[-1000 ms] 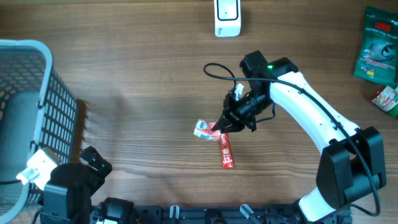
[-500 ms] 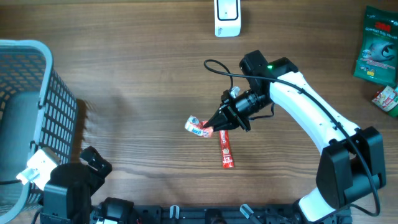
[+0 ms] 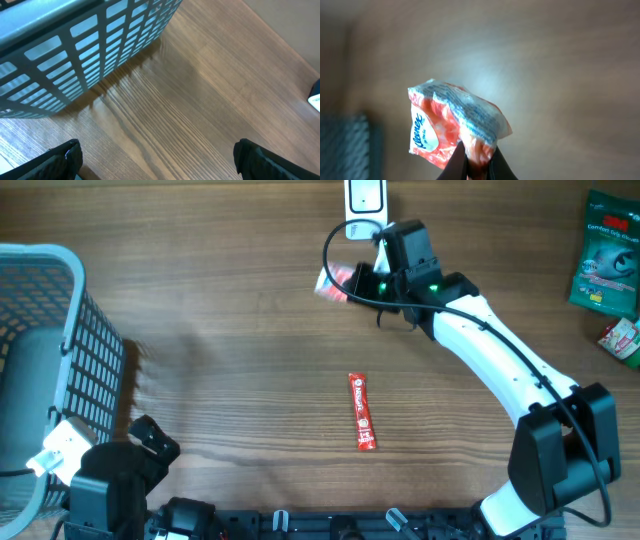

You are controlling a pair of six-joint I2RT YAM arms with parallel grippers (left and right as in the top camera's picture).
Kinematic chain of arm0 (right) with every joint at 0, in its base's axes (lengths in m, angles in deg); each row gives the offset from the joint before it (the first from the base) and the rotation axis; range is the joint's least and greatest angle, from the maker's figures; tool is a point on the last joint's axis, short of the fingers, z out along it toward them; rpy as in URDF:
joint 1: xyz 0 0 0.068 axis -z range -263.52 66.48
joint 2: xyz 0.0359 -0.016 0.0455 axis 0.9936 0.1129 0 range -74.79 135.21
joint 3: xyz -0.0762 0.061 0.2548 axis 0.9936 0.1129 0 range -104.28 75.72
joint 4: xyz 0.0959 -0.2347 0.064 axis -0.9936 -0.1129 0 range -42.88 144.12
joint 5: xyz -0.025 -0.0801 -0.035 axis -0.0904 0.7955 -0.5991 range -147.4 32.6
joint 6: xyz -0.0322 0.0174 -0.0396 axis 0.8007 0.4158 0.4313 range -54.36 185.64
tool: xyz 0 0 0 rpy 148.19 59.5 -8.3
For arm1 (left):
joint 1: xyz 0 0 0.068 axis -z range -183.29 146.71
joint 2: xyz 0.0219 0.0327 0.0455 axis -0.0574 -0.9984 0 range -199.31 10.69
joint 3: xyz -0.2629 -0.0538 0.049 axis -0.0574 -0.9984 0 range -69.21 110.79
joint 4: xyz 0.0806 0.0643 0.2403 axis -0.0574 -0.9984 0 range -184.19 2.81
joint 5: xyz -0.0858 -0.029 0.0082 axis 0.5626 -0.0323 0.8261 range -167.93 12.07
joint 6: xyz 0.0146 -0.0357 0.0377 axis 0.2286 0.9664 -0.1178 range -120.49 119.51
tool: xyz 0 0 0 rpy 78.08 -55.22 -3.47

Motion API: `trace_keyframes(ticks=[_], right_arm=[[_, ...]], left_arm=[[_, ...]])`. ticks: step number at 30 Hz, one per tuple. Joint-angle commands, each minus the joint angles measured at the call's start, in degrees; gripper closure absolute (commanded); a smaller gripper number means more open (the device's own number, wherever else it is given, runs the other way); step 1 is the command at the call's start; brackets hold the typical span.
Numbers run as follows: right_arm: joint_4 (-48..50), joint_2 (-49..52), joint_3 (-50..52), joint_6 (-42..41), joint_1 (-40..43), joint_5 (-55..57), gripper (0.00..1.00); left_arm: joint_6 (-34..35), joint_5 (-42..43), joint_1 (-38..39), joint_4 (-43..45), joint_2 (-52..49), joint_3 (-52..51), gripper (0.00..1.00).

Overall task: Scan the item barcode
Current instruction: 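Lift the tissue packet and hold it at the white scanner, then carry the tissue packet to the right edge and release it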

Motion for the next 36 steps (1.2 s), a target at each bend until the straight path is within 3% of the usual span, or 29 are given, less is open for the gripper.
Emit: trace_keyframes(ticks=[1, 5, 8, 14, 16, 22, 30, 33, 36], right_arm=[[7.48, 0.44, -0.66, 1.88, 0.15, 24.48, 0.95], [18.05, 2.6, -0.66, 6.05, 0.15, 27.69, 0.96], [31.78, 7.08, -0.66, 17.18, 0.2, 27.69, 0.96], [61.88, 19.89, -1.03, 26.32, 2.82, 27.41, 0.96], [67.58, 23.65, -2.08, 29.09, 3.52, 27.45, 0.96], [68.3, 37.0, -14.43, 29.31, 7.28, 24.74, 0.96], [66.23, 37.73, -18.6, 31.93, 7.5, 21.4, 0.96], [58.62, 32.41, -18.6, 31.54, 7.65, 21.77, 0.96], [43.15, 23.47, -18.6, 31.26, 8.79, 25.53, 0.96]], left_arm=[[0.52, -0.11, -0.44, 0.11, 0.22, 0.37, 0.0], [0.52, -0.11, -0.44, 0.11, 0.22, 0.37, 0.0], [0.52, -0.11, -0.44, 0.11, 0.22, 0.37, 0.0], [0.52, -0.11, -0.44, 0.11, 0.22, 0.37, 0.0], [0.52, -0.11, -0.44, 0.11, 0.22, 0.37, 0.0], [0.52, -0.11, -0.44, 0.11, 0.22, 0.37, 0.0], [0.52, -0.11, -0.44, 0.11, 0.22, 0.37, 0.0], [0.52, -0.11, -0.44, 0.11, 0.22, 0.37, 0.0], [0.52, -0.11, -0.44, 0.11, 0.22, 0.37, 0.0]])
